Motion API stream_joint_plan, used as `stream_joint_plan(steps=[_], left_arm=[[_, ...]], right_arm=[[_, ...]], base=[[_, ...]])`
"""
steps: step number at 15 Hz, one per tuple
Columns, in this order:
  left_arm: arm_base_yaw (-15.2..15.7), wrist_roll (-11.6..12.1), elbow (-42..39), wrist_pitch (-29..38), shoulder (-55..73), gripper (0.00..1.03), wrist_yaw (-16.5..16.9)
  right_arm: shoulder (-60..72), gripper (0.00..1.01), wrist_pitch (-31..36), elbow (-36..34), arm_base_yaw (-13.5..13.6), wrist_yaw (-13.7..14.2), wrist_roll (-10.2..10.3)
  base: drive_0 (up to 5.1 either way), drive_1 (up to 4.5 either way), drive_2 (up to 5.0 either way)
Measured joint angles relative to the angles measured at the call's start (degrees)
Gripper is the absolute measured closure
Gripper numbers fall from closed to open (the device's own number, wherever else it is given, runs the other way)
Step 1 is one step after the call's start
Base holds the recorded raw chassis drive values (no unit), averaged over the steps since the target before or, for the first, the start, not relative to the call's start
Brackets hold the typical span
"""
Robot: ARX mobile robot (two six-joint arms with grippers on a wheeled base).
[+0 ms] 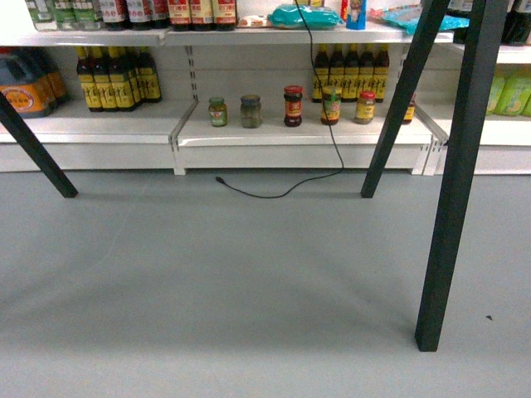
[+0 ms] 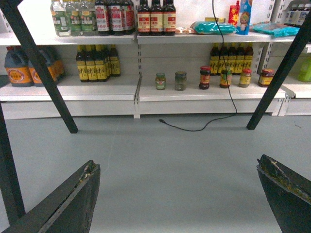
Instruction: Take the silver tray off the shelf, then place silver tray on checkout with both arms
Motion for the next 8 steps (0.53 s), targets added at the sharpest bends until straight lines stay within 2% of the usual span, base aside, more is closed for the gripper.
stream_joint_plan(steps=[8], left_arm=[[0.00,0.00,0.00,0.07,0.00,0.05,0.00]], right_arm=[[0.00,0.03,0.09,0.00,0.00,0.00,0.00]], base=[[0.0,0.00,0.0]])
